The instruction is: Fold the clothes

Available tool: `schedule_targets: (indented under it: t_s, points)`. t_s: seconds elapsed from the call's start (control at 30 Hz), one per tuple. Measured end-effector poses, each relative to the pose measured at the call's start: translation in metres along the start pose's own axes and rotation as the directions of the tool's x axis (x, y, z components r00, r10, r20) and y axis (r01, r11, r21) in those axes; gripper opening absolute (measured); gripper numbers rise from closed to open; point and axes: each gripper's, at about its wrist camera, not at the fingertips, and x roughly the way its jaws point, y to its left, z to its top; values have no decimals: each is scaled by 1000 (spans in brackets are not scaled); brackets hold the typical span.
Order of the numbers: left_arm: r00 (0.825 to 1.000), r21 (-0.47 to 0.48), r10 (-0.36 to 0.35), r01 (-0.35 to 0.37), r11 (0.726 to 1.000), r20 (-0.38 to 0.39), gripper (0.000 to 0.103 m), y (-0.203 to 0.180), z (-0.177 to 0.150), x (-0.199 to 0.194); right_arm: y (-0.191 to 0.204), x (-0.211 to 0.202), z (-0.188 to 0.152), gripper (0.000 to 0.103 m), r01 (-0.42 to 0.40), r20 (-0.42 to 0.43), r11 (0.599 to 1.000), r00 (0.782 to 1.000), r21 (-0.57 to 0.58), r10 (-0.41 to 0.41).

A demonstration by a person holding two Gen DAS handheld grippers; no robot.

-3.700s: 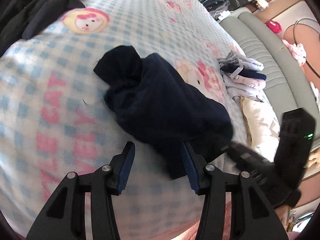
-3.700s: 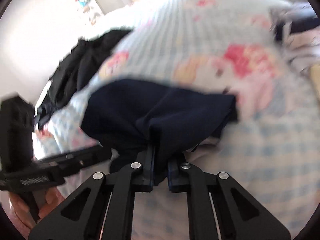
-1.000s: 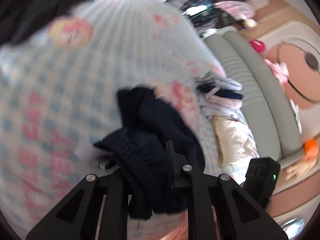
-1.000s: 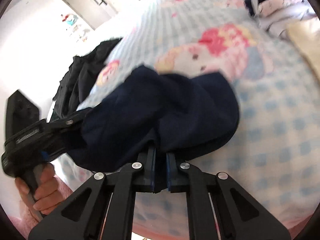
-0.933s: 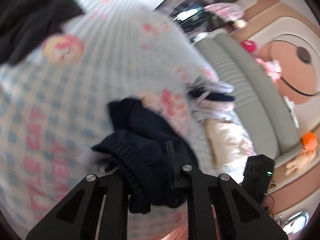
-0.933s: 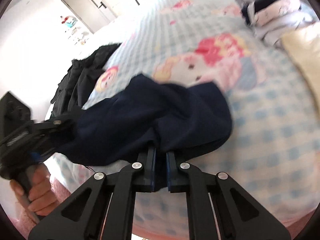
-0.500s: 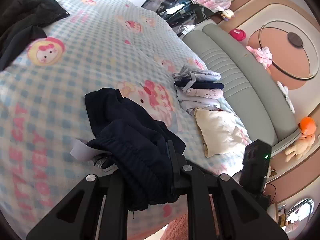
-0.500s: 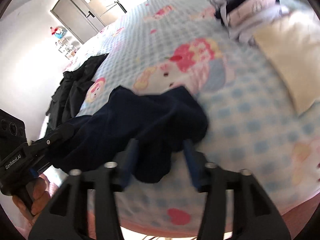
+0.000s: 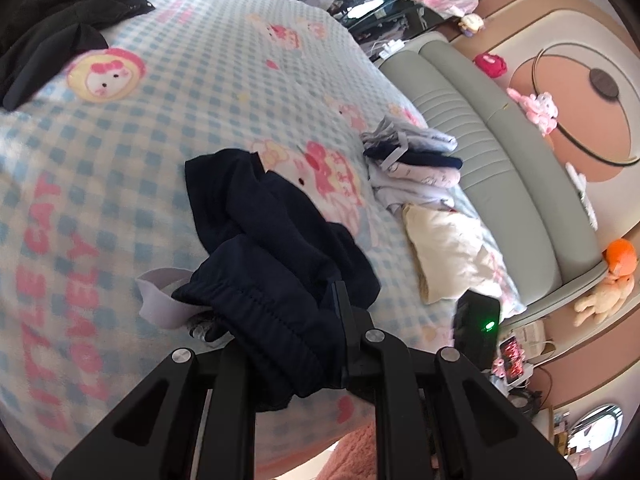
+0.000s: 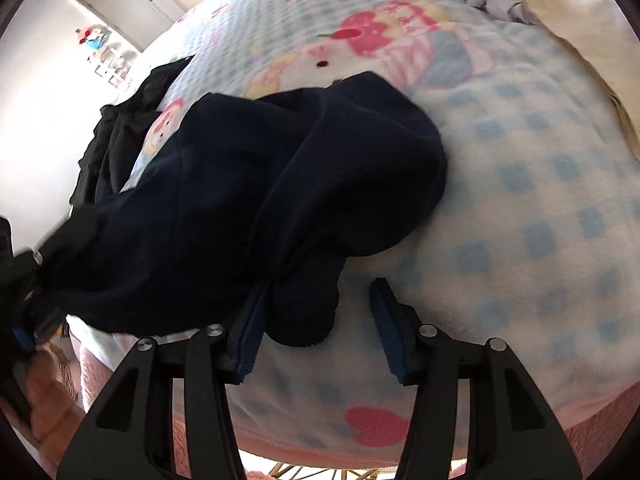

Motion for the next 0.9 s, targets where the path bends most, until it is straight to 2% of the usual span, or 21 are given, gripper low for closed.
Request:
schedule_targets:
  t_s: [0.13,0.2,0.27,0.3,0.33,0.37,0.4,0.47,0.5,0.57,0.6,0.67,0.77,0.83,0.9]
  points:
    - [1000,-1,15,-15,1000,15,16,5,3,-4,-8,-23,-2,48,70,56,997,996,29,-71]
    - [1000,-16,7,-7,1000,15,19,12,6,-4,-14,-30,-3,34,71,61,997,995,23,-73]
    - [999,-41,-13,11,999,-31,31,22,8,5,-17,-24,-2,34,77,26,997,997,9,-78]
    - [998,-51,-19,16,999,-60,50,27,9,11,-17,-19,-2,34,65,3,998,998,6,-65]
    - [996,-56,-34,30,998,-85,61,32,9,19,-16,-13,-1,35,53,-20,999,998,3,-53]
    - [994,-62,-34,27,998,-107,61,37,7,28,-15,-8,0,42,35,-34,999,999,2,-35]
    - [991,-69,-4,-6,998,-135,58,44,6,39,-12,-5,0,50,6,-29,1000,1000,6,-6]
    - [986,-66,40,-51,997,-163,37,49,3,52,-4,-2,5,50,-43,-20,999,999,-13,43]
    - [987,-57,41,-50,997,-154,25,46,4,50,1,-1,7,38,-66,-17,997,998,-29,65]
    - [992,-37,34,-39,999,-125,20,38,8,43,9,-7,14,18,-98,19,993,995,-71,99]
    - [993,-27,31,-34,999,-111,16,34,10,39,10,-13,18,12,-109,43,991,993,-80,112]
    - [998,13,31,-31,999,-63,14,21,25,26,12,-26,31,8,-116,88,990,988,-86,123]
    - [999,68,16,-19,997,48,13,-1,53,-8,15,-53,57,5,-75,180,992,979,-106,94]
    - [988,88,-29,15,996,154,13,-15,66,-40,19,-82,75,4,-81,259,989,960,-120,110]
    - [963,112,-75,48,993,258,13,-30,80,-72,27,-120,85,4,-102,358,983,921,-152,151]
